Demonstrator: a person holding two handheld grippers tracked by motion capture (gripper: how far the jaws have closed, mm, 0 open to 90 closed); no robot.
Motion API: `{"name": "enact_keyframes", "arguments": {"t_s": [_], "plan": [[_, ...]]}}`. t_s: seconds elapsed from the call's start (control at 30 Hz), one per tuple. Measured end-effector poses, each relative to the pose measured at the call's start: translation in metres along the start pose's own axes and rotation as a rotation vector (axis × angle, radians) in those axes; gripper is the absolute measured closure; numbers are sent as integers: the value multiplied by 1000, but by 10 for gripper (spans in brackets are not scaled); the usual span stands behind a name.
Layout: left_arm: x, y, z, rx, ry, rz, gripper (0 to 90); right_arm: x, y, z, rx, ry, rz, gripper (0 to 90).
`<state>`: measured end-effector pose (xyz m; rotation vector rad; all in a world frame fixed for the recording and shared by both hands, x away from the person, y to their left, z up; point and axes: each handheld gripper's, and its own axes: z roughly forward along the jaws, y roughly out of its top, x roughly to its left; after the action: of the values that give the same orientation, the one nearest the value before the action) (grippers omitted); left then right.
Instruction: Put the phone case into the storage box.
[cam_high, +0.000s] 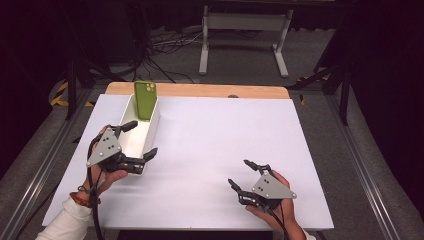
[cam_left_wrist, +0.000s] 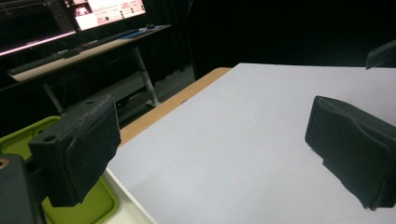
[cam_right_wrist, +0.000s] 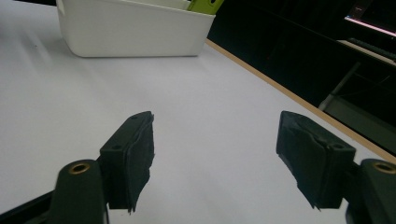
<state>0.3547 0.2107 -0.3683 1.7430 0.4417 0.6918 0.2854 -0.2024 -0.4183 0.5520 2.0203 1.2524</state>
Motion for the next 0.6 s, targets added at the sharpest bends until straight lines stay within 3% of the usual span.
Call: {"name": "enact_keyframes", "arguments": {"t_s": [0.33,0.6], "plan": [[-12,1,-9,-28,-7,4,38,0,1,0,-3,0,3,287],[-22,-3,-12,-22,-24,15,41,1,1,0,-2,2,-3,287]]}}
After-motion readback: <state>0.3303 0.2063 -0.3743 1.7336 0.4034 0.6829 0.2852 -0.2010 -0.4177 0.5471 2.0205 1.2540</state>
